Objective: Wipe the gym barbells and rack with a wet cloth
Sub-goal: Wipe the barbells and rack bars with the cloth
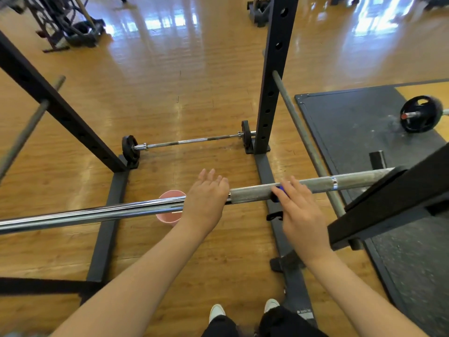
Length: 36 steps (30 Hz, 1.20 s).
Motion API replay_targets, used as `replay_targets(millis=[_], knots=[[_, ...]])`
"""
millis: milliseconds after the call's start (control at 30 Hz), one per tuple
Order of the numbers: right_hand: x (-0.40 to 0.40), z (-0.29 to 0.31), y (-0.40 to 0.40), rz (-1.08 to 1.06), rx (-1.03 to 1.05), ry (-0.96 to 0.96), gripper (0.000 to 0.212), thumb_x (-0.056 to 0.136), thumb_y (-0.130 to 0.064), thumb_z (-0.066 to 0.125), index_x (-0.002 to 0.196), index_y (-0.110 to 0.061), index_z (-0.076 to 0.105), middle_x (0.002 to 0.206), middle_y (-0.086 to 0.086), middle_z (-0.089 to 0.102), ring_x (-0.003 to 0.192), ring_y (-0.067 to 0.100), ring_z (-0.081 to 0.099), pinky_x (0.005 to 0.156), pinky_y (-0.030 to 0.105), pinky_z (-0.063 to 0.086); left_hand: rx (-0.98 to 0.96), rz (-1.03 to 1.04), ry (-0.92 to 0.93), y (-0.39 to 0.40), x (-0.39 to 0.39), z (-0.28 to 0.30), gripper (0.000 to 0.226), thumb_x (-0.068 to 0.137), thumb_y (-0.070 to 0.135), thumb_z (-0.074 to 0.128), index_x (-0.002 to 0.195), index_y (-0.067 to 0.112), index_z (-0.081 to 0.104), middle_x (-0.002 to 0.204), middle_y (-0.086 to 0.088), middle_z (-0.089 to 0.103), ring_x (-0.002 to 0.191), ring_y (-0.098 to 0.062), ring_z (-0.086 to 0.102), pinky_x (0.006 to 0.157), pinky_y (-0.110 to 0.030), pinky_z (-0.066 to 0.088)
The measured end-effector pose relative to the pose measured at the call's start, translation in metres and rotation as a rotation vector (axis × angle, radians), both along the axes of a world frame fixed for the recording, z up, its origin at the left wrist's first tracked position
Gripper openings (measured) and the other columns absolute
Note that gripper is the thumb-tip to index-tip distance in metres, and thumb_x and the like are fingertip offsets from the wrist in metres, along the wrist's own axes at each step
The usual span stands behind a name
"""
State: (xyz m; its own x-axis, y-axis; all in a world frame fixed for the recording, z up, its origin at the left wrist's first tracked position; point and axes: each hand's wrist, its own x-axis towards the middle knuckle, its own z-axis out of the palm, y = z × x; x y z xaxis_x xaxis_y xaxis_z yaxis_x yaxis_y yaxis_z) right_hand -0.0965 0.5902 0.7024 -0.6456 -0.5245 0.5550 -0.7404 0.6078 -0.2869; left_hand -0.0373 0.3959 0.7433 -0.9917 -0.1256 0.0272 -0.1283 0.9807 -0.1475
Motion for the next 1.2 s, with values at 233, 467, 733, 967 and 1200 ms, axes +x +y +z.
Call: replay_targets(millis=[233,467,733,967,1200], knots=[[0.033,0.006,-0.066,-0.035,-0.036,-0.045,0.037,0.085,-0.006,0.041,0.111,0.000,0.067,0.118,0.018,0.064,0.117,0.034,0.056,0.105,0.047,0.032,0.025,-0.058,0.187,-0.004,0.002,-0.008,0.051,0.047,-0.008,0.082,0.096,-0.007,0.069,0.094,-0.021,0.071,0.092,-0.035,0.068,0.084,-0.049,0.051],[-0.014,0.029,0.003,-0.148,0.024,-0.145,0.030,0.082,0.007,0.053,0.109,0.002,0.066,0.110,0.017,0.067,0.112,0.037,0.059,0.099,0.049,0.044,0.056,-0.059,0.225,-0.005,0.003,-0.009,0.049,0.044,-0.016,0.078,0.091,-0.008,0.069,0.088,-0.021,0.071,0.088,-0.036,0.069,0.081,-0.052,0.052],[0.010,0.034,-0.052,-0.015,0.130,-0.104,0.029,0.071,0.004,0.070,0.099,-0.002,0.070,0.104,0.014,0.069,0.104,0.032,0.063,0.098,0.043,0.042,0.066,-0.055,0.270,-0.003,0.003,-0.012,0.047,0.047,-0.013,0.077,0.093,-0.008,0.069,0.088,-0.020,0.071,0.088,-0.035,0.070,0.080,-0.050,0.053],[-0.034,0.043,0.018,-0.174,0.088,-0.225,0.020,0.087,0.002,0.056,0.103,-0.003,0.068,0.098,0.011,0.067,0.096,0.030,0.063,0.085,0.038,0.050,0.055,-0.049,0.274,-0.004,0.004,-0.014,0.053,0.043,-0.015,0.079,0.095,-0.009,0.069,0.090,-0.022,0.071,0.087,-0.036,0.069,0.080,-0.050,0.053],[-0.026,0.029,0.003,-0.257,0.038,-0.164,0.022,0.087,0.003,0.055,0.104,0.002,0.067,0.109,0.018,0.067,0.113,0.038,0.057,0.100,0.047,0.041,0.052,-0.047,0.298,-0.005,0.001,-0.018,0.049,0.049,-0.015,0.075,0.097,-0.010,0.068,0.093,-0.024,0.070,0.090,-0.038,0.068,0.082,-0.052,0.051]])
